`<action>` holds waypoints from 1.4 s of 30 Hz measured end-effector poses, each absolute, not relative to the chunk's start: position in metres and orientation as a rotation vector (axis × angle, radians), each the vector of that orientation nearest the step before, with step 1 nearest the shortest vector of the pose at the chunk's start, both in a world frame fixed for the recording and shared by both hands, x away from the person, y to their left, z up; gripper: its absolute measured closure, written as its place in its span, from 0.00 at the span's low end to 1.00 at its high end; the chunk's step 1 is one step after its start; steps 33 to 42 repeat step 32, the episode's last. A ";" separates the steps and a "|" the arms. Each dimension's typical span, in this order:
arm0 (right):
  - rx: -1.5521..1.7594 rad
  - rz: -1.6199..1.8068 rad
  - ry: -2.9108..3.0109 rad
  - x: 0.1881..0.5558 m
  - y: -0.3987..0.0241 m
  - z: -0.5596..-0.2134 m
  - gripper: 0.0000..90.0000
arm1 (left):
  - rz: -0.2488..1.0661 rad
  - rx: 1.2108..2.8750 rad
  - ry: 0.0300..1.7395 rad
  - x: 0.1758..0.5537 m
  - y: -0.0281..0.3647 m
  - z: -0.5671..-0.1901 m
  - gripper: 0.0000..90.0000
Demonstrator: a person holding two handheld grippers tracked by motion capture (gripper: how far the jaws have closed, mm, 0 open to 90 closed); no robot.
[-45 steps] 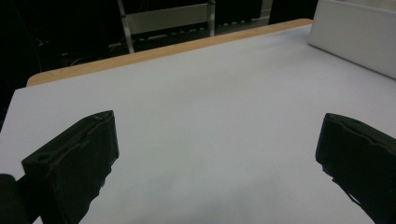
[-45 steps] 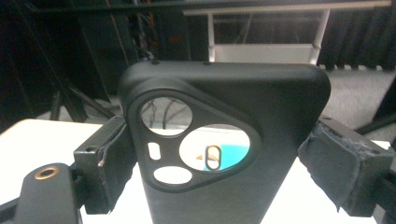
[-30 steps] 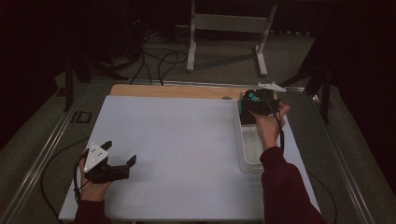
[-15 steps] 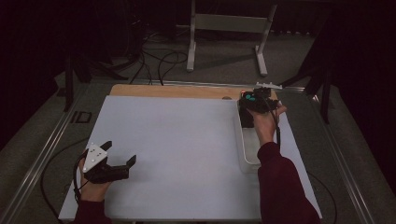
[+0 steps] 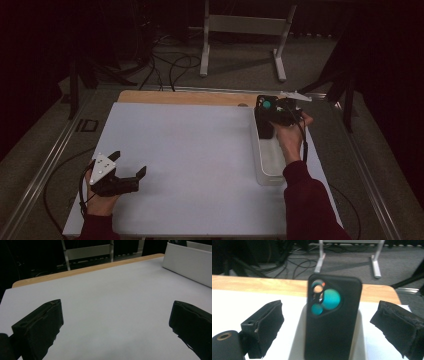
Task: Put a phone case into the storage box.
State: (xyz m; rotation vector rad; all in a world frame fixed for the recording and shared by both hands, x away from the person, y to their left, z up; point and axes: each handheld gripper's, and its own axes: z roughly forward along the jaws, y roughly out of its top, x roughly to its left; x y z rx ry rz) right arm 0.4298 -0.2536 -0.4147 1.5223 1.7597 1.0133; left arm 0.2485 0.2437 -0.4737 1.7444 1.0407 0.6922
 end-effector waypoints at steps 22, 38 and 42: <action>1.138 1.322 1.852 0.260 -0.269 -0.461 0.10 | 0.676 1.758 0.994 0.243 0.242 -0.468 0.00; 1.109 1.375 1.821 0.243 -0.273 -0.469 0.10 | 0.681 1.749 0.994 0.243 0.243 -0.468 0.00; 1.109 1.375 1.821 0.243 -0.273 -0.469 0.10 | 0.681 1.749 0.994 0.243 0.243 -0.468 0.00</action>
